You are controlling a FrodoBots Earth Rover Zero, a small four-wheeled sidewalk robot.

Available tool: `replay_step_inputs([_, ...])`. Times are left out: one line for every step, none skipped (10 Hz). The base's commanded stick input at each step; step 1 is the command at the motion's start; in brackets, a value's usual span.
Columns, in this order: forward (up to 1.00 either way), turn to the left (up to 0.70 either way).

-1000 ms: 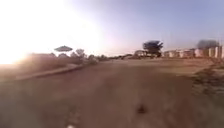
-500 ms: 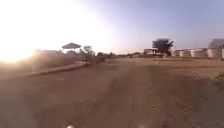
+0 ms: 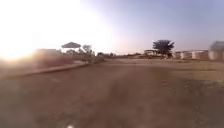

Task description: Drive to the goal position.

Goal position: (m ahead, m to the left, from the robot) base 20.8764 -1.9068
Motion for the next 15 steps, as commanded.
replay_step_inputs([0.70, 0.00])
replay_step_inputs([0.70, -0.18])
replay_step_inputs([0.70, -0.33])
replay_step_inputs([0.70, -0.35])
replay_step_inputs([0.70, -0.35])
replay_step_inputs([0.70, -0.35])
replay_step_inputs([0.70, -0.35])
replay_step_inputs([0.70, -0.15])
replay_step_inputs([0.70, -0.02])
replay_step_inputs([0.70, 0.00])
replay_step_inputs([0.70, 0.00])
replay_step_inputs([0.70, 0.00])
replay_step_inputs([0.70, 0.00])
replay_step_inputs([0.70, 0.00])
replay_step_inputs([0.70, 0.00])
